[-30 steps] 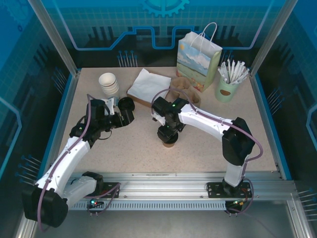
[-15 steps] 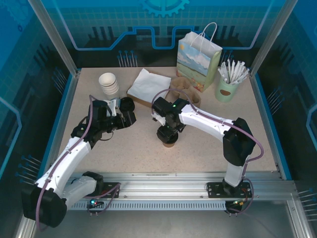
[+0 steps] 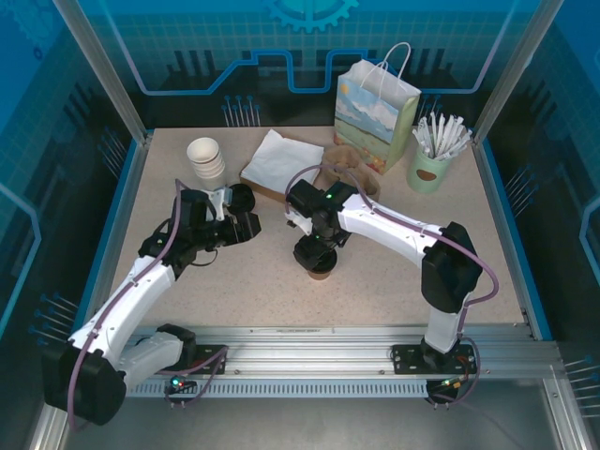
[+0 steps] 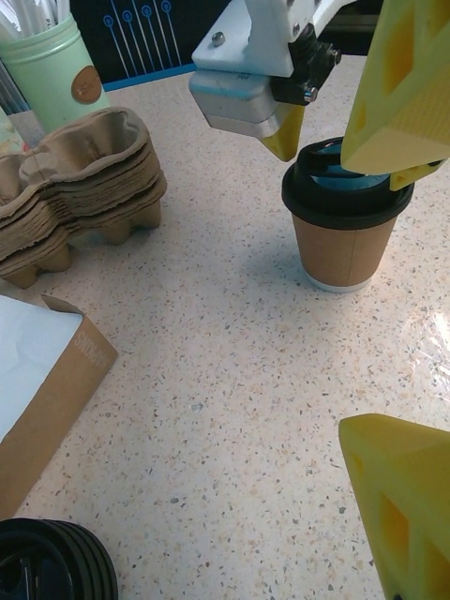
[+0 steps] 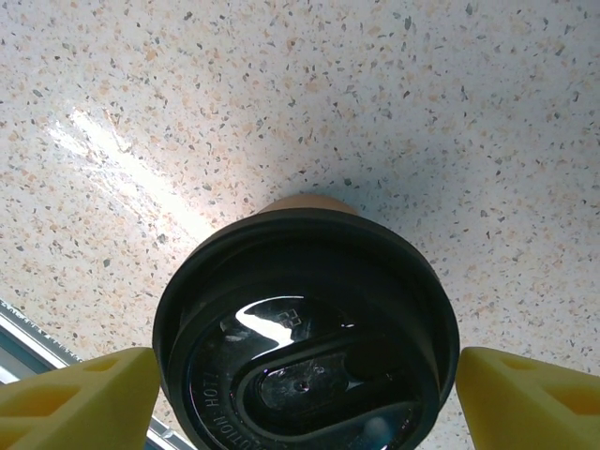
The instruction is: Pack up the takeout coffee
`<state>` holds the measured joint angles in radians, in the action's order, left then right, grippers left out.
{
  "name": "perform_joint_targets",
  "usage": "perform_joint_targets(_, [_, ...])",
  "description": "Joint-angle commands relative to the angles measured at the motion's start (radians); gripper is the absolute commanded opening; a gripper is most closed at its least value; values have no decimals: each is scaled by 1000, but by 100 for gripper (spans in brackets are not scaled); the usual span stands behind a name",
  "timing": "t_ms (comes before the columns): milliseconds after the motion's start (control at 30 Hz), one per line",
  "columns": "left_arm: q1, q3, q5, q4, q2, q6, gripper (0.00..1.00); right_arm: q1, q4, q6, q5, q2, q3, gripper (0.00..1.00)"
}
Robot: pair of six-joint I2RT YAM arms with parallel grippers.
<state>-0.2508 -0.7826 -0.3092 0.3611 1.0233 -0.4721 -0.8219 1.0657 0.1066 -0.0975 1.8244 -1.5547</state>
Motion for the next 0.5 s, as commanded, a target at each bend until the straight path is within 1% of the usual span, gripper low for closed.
perform_joint_targets(0, [-12,-17,10,-12,8,-13,70,9,47,-13,-1,-32,-25,84])
perform_joint_targets(67, [-25,-7,-1,-31,12,-25,71,26,43,-12,11,-74,-8,84])
perform_joint_targets(133, [-48,2,-28,-56,26,-34,72,58,15,-7,69,-139,34,84])
perform_joint_targets(200, [-81,9,-60,-89,51,-44,73,116,-41,0,180,-214,108,84])
perform_joint_targets(267, [-123,14,-85,-137,97,-53,75,190,-116,12,320,-283,204,84])
perform_joint_targets(333, [-171,11,-95,-177,151,-61,77,261,-179,27,424,-317,287,85])
perform_joint_targets(467, [-238,-14,-107,-229,263,-64,77,359,-303,53,561,-337,409,83])
